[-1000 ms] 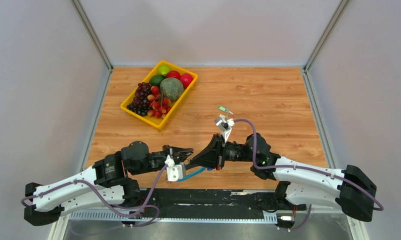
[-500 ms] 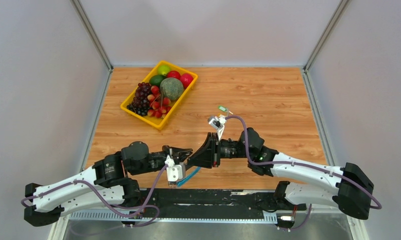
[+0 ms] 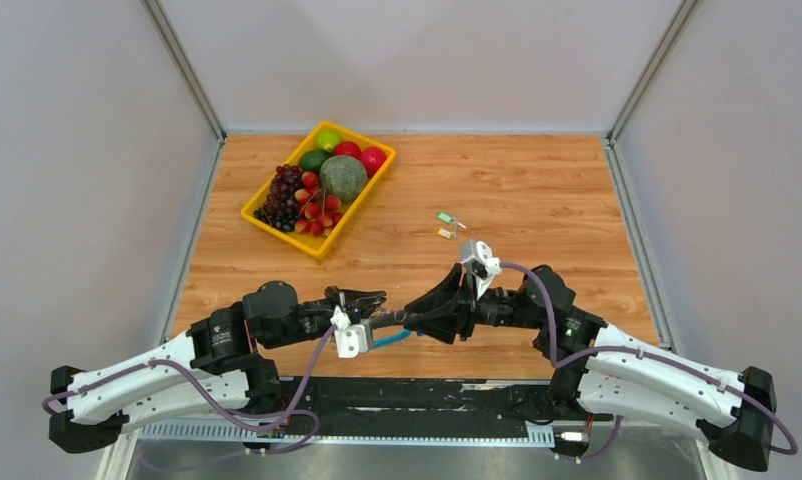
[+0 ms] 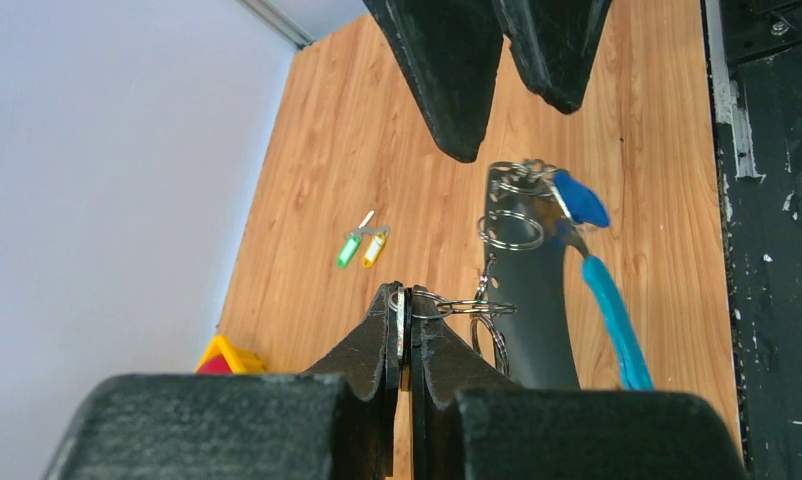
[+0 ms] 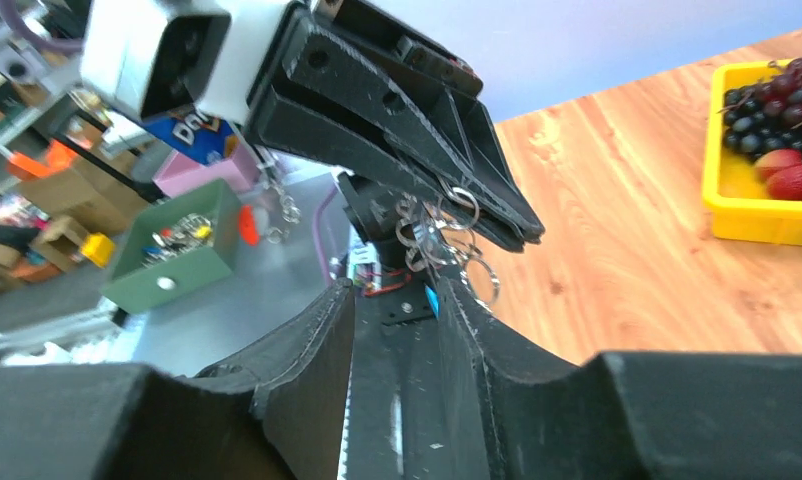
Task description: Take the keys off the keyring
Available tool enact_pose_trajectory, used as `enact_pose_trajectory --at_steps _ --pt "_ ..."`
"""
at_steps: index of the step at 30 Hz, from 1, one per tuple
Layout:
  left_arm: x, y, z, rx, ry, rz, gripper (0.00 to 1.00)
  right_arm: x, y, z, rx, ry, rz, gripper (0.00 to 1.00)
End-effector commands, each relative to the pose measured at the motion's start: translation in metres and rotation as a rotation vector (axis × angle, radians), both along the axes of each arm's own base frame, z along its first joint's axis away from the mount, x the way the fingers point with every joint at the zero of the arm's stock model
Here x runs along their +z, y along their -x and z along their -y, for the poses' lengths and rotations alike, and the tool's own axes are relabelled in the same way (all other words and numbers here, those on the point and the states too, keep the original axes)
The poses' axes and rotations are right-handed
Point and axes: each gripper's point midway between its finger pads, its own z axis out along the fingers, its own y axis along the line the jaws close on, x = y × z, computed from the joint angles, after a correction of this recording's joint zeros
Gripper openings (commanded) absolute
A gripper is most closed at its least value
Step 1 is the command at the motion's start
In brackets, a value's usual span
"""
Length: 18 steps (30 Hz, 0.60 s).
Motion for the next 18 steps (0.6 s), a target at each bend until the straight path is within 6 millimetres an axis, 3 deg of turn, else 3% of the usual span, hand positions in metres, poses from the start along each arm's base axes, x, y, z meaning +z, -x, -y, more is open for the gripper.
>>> enact_pose_trajectory --at_steps 1,7,18 --pt "0.025 -0.001 0.002 -0.006 0.077 0.047 0.0 -0.017 -0.003 0.005 -0.016 0.032 0.203 0.38" --pt "0.025 -0.001 0.003 -0.006 0.078 0.045 0.0 -0.017 0.001 0.007 -0.024 -0.016 0.415 0.36" --pt "0.021 -0.005 0.004 0.013 0.071 0.043 0.0 -0.012 0.005 -0.011 -0.039 -0.026 0.534 0.32"
